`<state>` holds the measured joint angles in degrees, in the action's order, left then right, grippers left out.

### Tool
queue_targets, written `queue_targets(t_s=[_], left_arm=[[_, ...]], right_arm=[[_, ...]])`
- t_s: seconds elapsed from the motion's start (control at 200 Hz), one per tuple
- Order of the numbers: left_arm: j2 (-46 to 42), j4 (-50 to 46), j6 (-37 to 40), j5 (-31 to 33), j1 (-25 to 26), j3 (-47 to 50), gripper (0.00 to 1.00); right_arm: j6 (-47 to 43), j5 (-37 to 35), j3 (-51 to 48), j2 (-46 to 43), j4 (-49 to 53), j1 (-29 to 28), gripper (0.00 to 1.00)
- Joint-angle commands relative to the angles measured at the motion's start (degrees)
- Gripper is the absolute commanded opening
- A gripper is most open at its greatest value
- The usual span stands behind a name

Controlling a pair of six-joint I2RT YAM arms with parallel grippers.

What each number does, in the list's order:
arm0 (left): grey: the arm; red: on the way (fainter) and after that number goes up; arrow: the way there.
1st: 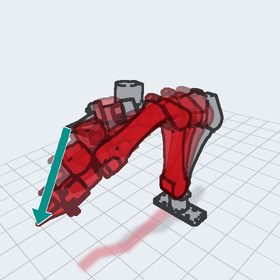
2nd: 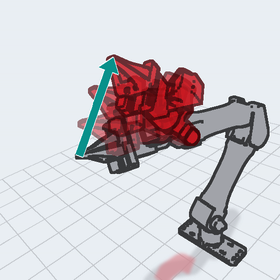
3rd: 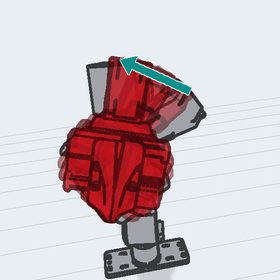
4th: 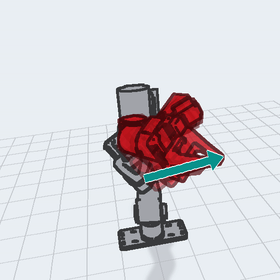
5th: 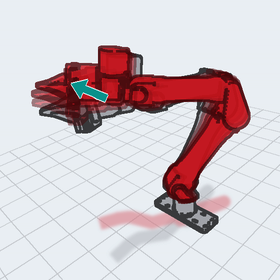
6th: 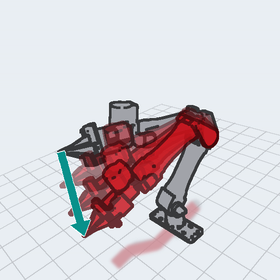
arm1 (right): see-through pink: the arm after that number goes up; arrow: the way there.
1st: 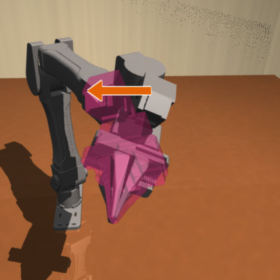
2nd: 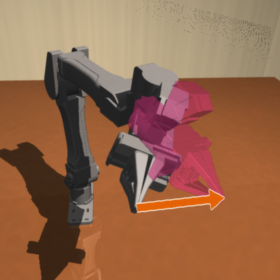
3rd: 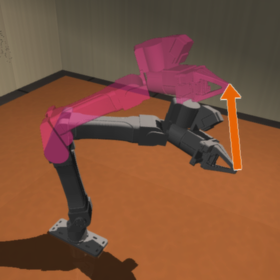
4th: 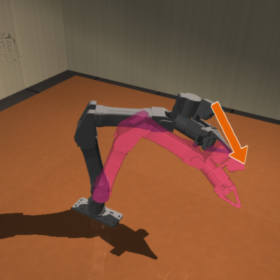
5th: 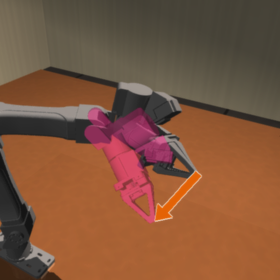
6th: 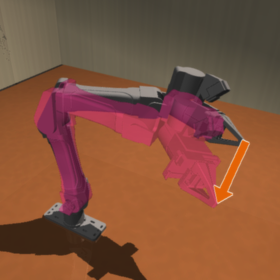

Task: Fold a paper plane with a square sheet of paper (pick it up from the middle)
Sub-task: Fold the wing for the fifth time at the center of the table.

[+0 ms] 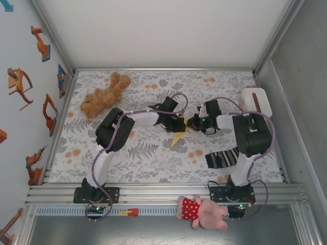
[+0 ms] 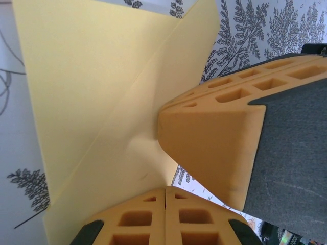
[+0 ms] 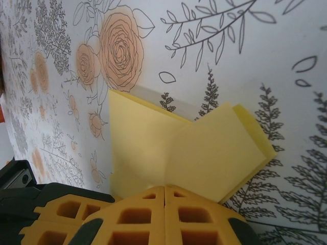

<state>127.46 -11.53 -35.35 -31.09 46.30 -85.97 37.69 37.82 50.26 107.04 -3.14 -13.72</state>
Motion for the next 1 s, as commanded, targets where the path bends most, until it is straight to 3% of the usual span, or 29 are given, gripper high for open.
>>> queue_targets(t_s=[0.0,0.471,0.786,0.997], left_arm=[[-1.47,-3.03,1.16,1.48,0.37,3.27,0.04],[-13.33,-6.71,4.2,4.28,3.61,20.08,0.04],[-15.89,-6.25,4.34,4.02,4.26,26.95,0.05],[-22.41,-3.27,3.01,2.39,3.07,29.16,0.08]], right_arm=[[-0.16,-7.18,-1.33,4.84,5.13,0.09,0.0],[0.06,-6.8,-0.95,5.61,4.97,0.22,0.0],[-0.47,-6.14,-0.57,4.67,5.23,0.18,0.0],[-2.51,-4.3,1.92,2.19,7.74,0.11,0.0]])
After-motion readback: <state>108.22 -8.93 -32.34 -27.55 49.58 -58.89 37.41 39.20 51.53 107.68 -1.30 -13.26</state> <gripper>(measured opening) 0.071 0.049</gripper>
